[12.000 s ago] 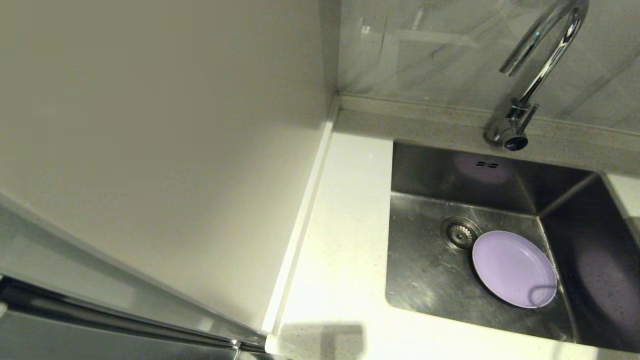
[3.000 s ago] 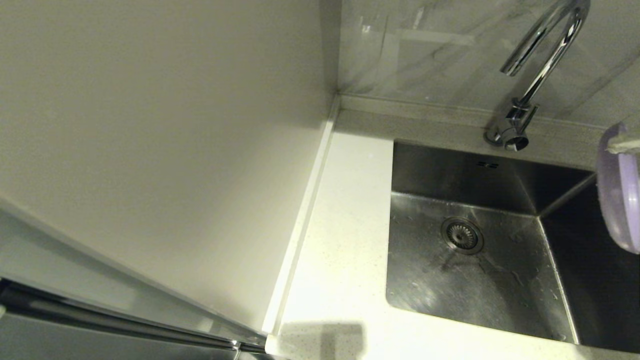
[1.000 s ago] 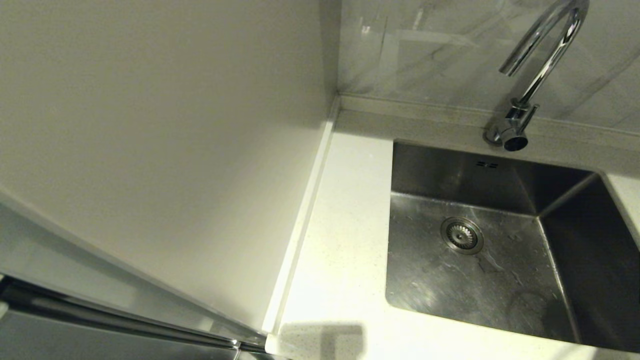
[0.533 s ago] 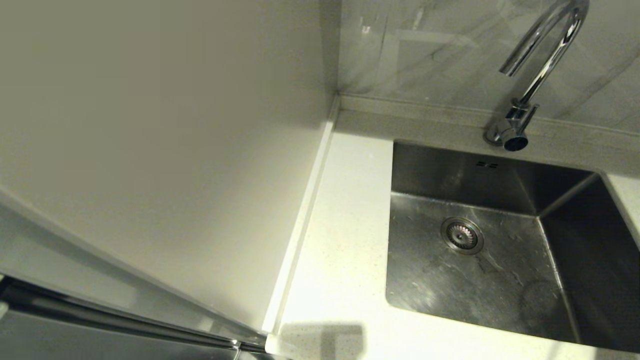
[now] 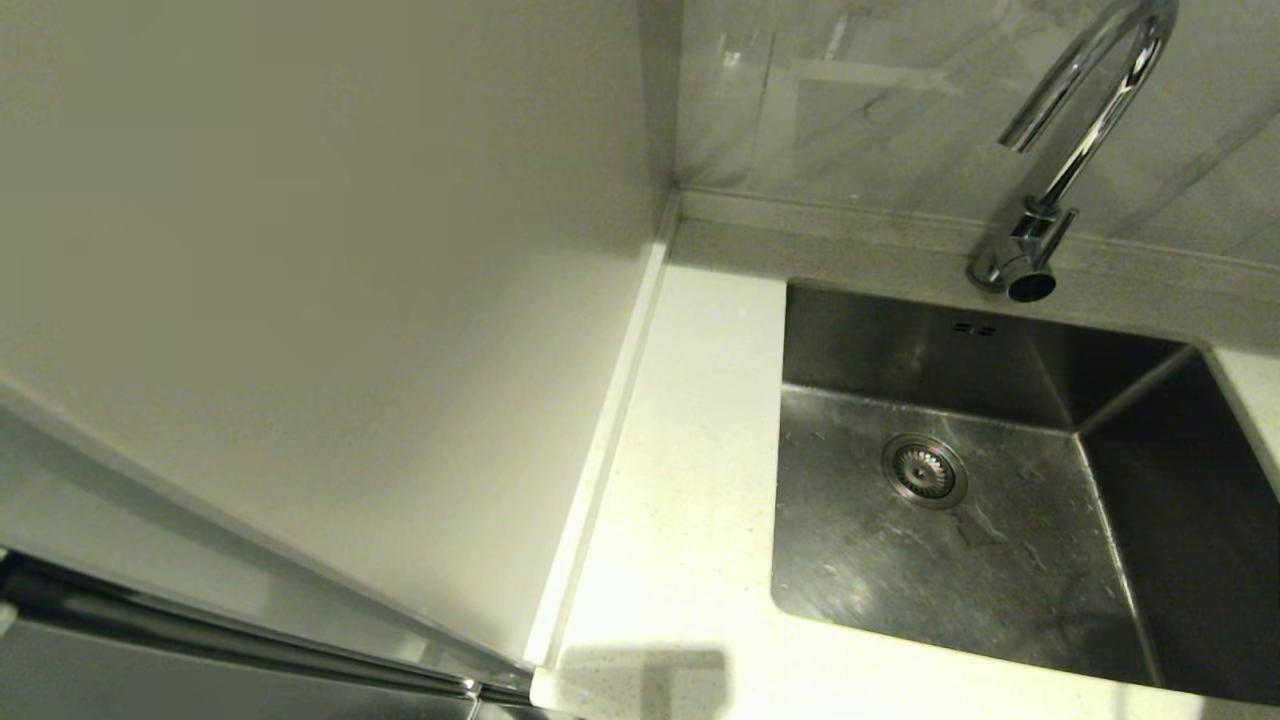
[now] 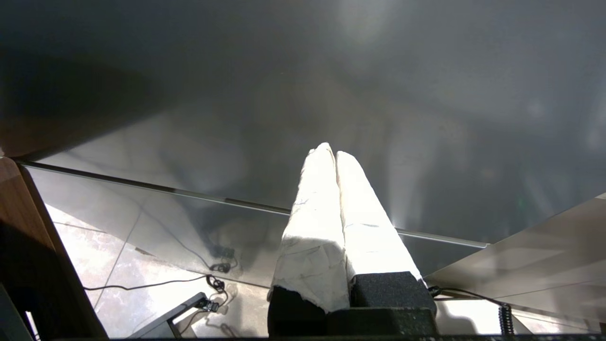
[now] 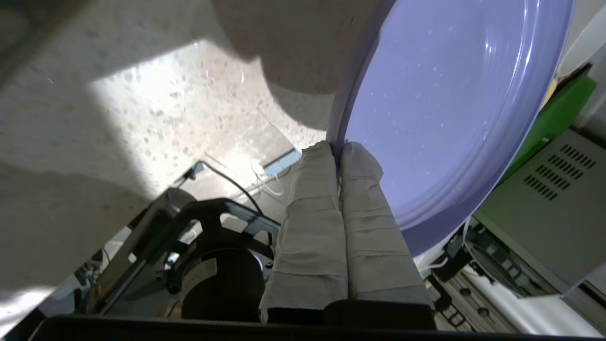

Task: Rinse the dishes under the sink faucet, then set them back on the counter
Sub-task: Put a plate back to the table from the sink

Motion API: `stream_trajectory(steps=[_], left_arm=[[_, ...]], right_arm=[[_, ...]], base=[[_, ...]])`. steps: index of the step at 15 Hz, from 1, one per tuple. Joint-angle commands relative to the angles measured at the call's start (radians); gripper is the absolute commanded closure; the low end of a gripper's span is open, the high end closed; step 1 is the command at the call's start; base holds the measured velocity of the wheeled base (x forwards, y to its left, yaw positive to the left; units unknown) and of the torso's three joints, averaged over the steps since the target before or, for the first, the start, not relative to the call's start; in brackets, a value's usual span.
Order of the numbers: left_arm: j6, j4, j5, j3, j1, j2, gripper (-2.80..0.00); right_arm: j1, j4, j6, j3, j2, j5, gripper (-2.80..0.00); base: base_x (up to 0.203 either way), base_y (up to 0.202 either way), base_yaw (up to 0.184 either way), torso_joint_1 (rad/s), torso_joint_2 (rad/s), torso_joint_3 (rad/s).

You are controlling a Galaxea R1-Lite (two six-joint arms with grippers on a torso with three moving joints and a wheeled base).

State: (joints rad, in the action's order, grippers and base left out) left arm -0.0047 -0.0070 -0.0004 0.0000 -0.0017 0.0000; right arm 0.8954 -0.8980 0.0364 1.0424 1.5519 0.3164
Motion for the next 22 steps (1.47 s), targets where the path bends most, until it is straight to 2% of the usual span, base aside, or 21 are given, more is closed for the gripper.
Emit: stream_trajectory(steps=[1, 4, 12, 22], left_arm=[[0.000, -0.001, 0.000, 0.003, 0.000, 0.000, 0.00], [0.000, 0.001, 0.000, 0.003, 0.000, 0.000, 0.00], [0.000, 0.001, 0.000, 0.003, 0.000, 0.000, 0.00], [0.000, 0.001, 0.000, 0.003, 0.000, 0.000, 0.00]], right_arm=[[0.000, -0.002, 0.000, -0.036, -0.004, 0.001, 0.00], [-0.002, -0.002, -0.001, -0.066, -0.006, 0.000, 0.00], [-0.061, -0.002, -0.007, -0.045, 0.057, -0.005, 0.00], [-0.081, 0.002, -0.009, -0.045, 0.083, -0.004, 0.00]], base=[[0.000, 0.000, 0.000, 0.000, 0.00, 0.000], [0.000, 0.000, 0.000, 0.000, 0.00, 0.000], [0.000, 0.000, 0.000, 0.000, 0.00, 0.000], [0.000, 0.000, 0.000, 0.000, 0.00, 0.000]])
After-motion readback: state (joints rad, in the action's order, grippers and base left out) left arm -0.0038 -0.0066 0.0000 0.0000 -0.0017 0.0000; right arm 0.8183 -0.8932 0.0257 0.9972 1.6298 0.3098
